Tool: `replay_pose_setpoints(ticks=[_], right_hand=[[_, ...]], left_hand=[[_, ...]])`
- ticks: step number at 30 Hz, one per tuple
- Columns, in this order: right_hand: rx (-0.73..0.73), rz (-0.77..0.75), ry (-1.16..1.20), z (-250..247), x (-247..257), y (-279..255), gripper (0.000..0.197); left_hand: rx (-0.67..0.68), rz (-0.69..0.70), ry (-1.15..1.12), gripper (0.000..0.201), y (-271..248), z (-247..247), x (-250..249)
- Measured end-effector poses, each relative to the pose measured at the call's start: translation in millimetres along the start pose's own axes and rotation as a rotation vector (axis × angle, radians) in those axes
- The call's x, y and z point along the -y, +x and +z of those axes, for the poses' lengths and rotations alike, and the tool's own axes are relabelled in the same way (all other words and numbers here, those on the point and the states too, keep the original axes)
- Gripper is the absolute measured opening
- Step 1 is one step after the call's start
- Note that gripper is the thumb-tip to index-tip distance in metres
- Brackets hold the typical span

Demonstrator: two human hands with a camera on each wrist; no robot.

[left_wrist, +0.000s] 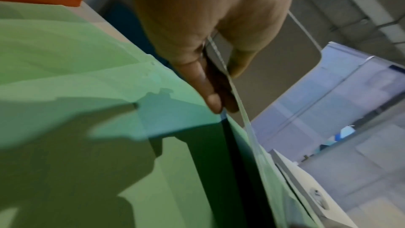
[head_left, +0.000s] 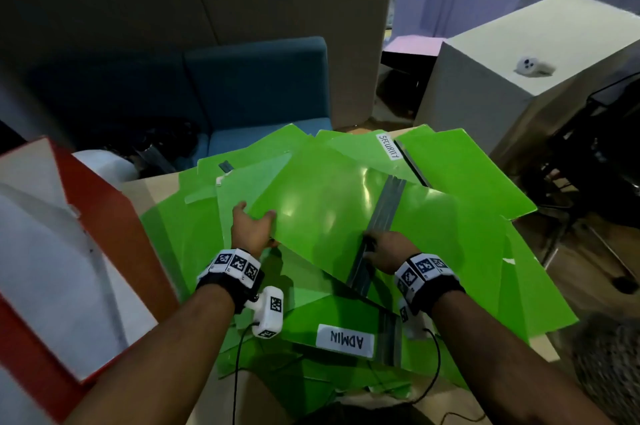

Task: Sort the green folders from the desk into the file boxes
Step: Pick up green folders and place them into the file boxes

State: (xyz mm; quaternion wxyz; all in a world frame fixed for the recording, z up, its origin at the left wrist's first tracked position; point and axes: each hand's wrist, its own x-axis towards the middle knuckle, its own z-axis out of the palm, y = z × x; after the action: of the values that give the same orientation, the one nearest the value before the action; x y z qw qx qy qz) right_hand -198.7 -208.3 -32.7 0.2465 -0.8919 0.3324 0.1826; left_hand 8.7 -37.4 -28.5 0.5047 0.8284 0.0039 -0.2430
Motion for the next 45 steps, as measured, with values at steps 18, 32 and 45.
replay_pose_setpoints(ticks=[18, 32, 45], right_hand=[[-0.313, -0.19, 0.836, -59, 69, -4, 0.108], [-0.556, -0.304, 1.304, -166, 91, -69, 0.053], [-0.606, -0.342, 1.28, -168, 64, -66, 0.065]], left_hand=[[0.553, 0.392, 0.288, 0.038, -84, 29, -33], [0.465, 0.693, 0.324, 0.087, -97, 24, -46], [0.249, 0.239, -0.361, 0.047, -77, -9, -61]])
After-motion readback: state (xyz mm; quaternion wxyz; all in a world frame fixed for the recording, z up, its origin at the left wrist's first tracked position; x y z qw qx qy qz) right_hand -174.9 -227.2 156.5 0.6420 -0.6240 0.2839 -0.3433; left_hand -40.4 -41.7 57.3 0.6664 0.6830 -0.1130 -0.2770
